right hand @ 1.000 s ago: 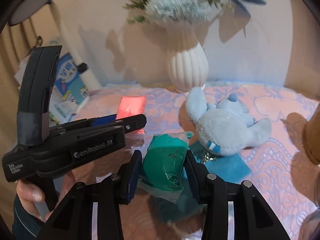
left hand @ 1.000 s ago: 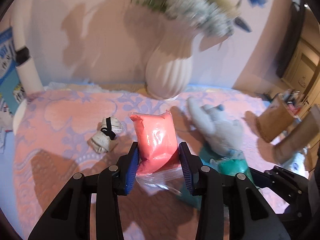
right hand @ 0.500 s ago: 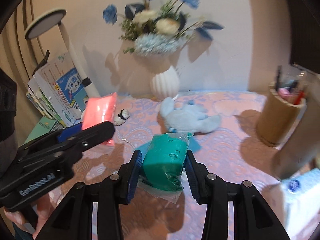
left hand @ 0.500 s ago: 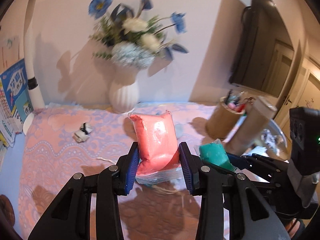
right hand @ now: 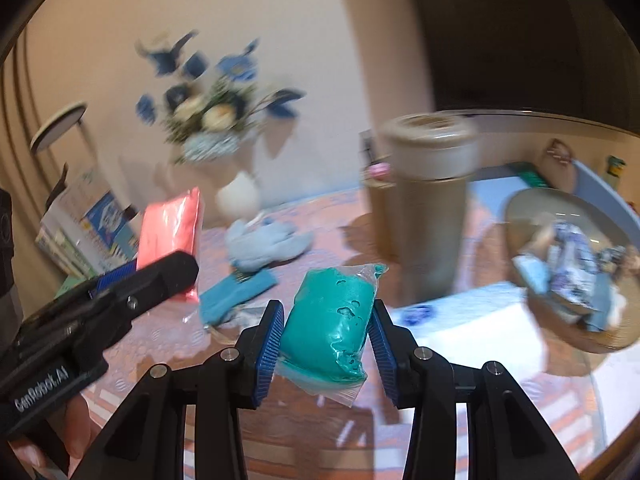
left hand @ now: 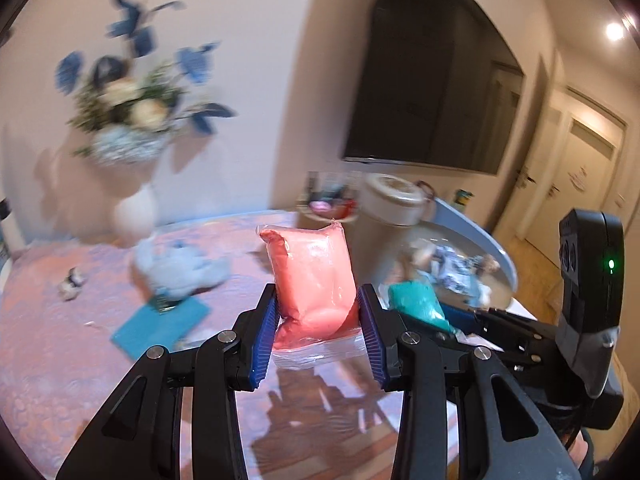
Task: Organize soft objects
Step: 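Carry the pink and green clay packs to the glass bowl and release both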
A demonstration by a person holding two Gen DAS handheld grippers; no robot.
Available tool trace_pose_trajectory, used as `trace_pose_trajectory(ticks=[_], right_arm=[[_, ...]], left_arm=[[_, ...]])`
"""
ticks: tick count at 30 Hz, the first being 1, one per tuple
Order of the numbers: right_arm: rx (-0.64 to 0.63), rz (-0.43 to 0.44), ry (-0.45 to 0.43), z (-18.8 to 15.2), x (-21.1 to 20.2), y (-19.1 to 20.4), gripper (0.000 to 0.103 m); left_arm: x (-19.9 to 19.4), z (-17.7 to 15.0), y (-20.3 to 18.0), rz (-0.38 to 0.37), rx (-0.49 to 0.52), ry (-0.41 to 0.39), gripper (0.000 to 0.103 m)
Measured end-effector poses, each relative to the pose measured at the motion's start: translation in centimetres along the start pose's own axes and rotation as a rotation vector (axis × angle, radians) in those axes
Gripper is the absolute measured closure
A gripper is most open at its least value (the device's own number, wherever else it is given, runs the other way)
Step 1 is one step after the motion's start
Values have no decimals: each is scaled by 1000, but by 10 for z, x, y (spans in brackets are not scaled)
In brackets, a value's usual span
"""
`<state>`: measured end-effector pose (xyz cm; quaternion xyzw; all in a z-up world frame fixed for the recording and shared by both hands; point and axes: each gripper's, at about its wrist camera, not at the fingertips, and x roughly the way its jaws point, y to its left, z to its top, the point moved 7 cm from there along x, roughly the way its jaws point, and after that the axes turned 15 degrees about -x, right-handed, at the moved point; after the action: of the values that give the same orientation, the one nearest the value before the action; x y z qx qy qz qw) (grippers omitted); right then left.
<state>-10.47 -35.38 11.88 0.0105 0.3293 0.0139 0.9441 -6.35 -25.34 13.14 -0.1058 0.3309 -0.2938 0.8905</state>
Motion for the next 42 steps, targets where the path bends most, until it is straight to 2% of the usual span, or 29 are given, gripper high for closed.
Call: trace_pose_trajectory(ticks=[4, 10, 13, 16, 23, 31, 33, 35, 37, 42], right_arm=[[48, -91, -32, -5, -26, -53, 61], [152, -200, -56, -9, -42, -135, 61], [214, -247, -60, -13, -42, -177, 61], [279, -284, -53, -21, -37, -217, 61], [354, -299, -16, -26, -12, -268, 61], [383, -340, 37, -31, 10, -299, 61], [388, -347, 58, -32, 14, -306, 55], [404, -337, 71, -36, 16, -312, 44], [410, -304, 55, -36, 13, -312, 44], [426, -286, 23, -34, -5, -305, 44]], left_arm=[[15, -6, -51, -61, 66, 23, 66], [50, -8, -122, -126, 161, 64, 66], [74, -12, -147, -133, 181, 88, 66], [112, -21, -170, -107, 208, 116, 66], [174, -27, -185, -55, 205, 135, 66], [216, -26, -188, -25, 203, 158, 65], [224, -26, -189, -24, 212, 161, 56], [228, -31, -190, -16, 235, 177, 28], [223, -33, -191, -27, 248, 165, 25], [199, -40, -200, -73, 280, 174, 25]])
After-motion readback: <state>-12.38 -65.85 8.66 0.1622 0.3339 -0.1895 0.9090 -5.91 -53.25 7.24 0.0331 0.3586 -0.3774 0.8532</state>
